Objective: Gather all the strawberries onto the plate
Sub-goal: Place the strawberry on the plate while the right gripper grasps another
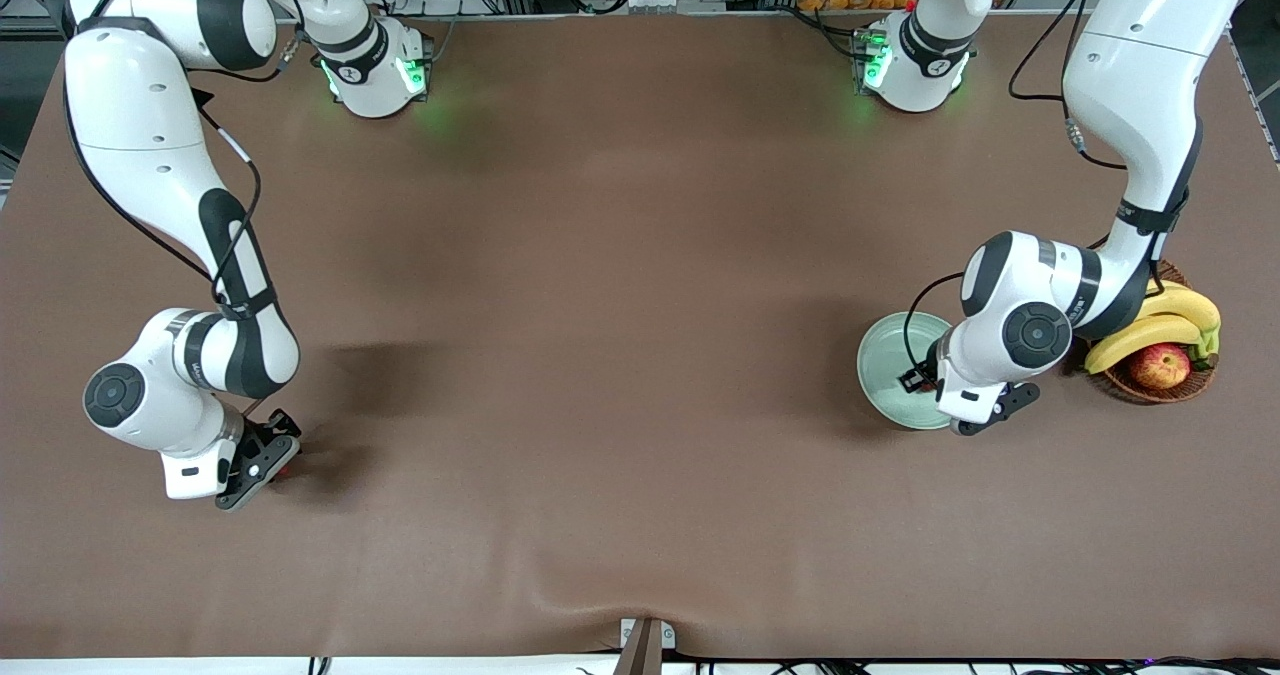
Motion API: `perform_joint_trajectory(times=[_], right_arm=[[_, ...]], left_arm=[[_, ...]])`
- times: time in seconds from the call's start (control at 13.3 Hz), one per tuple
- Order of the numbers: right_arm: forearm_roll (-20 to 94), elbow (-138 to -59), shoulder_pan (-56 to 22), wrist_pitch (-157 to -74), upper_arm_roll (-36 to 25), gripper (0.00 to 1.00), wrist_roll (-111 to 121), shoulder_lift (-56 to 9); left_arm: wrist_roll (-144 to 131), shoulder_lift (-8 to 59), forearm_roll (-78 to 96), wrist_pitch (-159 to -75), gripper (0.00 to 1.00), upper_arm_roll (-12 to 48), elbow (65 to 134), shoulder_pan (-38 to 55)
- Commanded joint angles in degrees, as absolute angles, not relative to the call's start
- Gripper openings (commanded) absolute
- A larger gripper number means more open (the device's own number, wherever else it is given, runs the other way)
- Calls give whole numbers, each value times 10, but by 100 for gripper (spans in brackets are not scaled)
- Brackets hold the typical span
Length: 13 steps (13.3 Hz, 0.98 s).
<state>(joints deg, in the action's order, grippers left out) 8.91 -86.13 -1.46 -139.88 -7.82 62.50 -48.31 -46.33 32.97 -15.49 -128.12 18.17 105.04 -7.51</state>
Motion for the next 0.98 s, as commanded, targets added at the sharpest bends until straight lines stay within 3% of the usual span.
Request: perform_joint_trajectory(times=[0.0, 0.23, 0.68, 0.9], right_arm=[[98, -861, -8, -1415, -73, 7, 657, -487], [102, -860, -11, -1414, -73, 3, 670, -483], [103, -860, -42, -1376, -37, 0, 587, -449], [102, -860, -98, -1356, -34, 0, 472, -431]], left_arm=[[-457, 280, -167, -1263, 100, 193, 1050, -81], [-451, 243, -155, -1187, 100, 228, 1015, -82], [-451, 237, -134, -1077, 100, 251, 940, -82], [-453, 237, -129, -1049, 100, 272, 918, -82]])
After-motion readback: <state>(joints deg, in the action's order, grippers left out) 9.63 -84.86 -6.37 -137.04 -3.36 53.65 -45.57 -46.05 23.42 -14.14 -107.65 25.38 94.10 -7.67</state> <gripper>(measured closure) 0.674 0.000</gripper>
